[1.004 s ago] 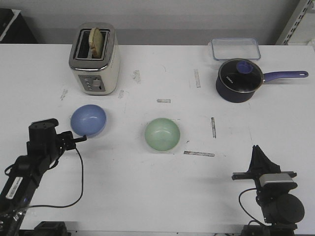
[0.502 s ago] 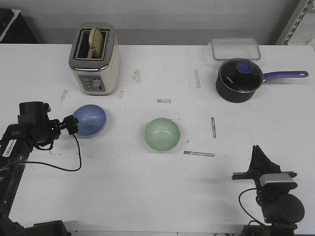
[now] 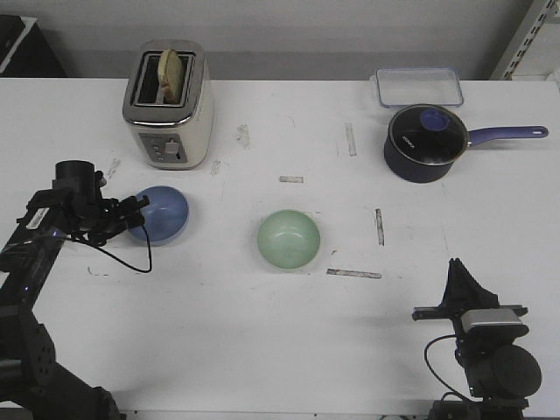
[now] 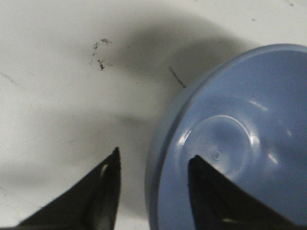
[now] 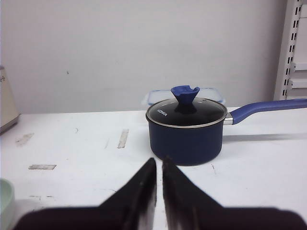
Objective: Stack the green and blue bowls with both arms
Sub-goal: 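Carry the blue bowl with the left gripper onto the green bowl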
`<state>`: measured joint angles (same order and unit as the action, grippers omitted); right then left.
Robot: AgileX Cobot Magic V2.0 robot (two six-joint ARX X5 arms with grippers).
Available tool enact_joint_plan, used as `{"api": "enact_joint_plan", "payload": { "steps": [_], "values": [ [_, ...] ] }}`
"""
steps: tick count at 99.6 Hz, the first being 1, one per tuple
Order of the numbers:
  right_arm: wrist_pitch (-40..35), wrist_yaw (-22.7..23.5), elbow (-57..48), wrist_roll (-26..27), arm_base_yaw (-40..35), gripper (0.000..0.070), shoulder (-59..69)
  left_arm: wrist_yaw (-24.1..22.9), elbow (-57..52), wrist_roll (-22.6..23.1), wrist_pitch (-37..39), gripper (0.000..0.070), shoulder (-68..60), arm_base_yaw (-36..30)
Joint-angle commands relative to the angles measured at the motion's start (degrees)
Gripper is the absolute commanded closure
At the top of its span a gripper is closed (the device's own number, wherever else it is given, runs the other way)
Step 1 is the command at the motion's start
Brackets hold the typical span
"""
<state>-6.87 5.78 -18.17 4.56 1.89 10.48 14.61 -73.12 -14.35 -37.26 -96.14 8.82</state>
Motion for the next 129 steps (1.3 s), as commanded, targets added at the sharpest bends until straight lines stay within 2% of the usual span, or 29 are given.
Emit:
{"api": "enact_joint_plan", "payload": {
  "steps": [1,6,24,44,59,67,82,99,106,129],
  "values": [
    [0.8,-0.2,0.1,0.5,0.0,0.0687,-0.1,0.2,-1.5,-0.1,0.1,0.0656,-1.5,0.1],
    [0.8,-0.2,0.1,0.5,0.0,0.0687,-0.1,0.0,-1.5,-0.1,0.0,0.0700,-2.0,0.0],
    [0.8,-0.2,0.1,0.5,0.0,0.0688,-0.1,-1.3,-2.0,-0.1,-0.6,0.0700,-2.4,-0.6],
    [0.8,-0.2,0.1,0.5,0.0,0.0688,-0.1,-1.2,-8.1,-0.1,-7.1,0.0700,-2.4,-2.3],
    [0.8,-0.2,0.1,0.5,0.0,0.0688,-0.1,-1.2,-13.6,-0.4,-11.6,0.0700,-2.4,-6.1],
    [0.8,-0.2,0.1,0.5,0.0,0.0688,-0.1,-1.2,-15.4,-2.2,-12.0,0.0700,-2.4,-9.1],
    [0.8,-0.2,0.1,0.5,0.0,0.0688,-0.1,-0.2,-16.5,-5.0,-9.9,0.0700,-2.4,-16.2],
    [0.8,-0.2,0.1,0.5,0.0,0.0688,-0.1,4.7,-16.5,-8.3,-4.9,0.0700,-2.5,-25.6],
    [0.8,-0.2,0.1,0.5,0.0,0.0687,-0.1,6.0,-16.5,-8.4,-3.0,0.0699,-2.5,-29.0],
    [0.8,-0.2,0.1,0.5,0.0,0.0688,-0.1,5.7,-16.5,-8.4,0.8,0.0699,-4.4,-36.8]
  ]
}}
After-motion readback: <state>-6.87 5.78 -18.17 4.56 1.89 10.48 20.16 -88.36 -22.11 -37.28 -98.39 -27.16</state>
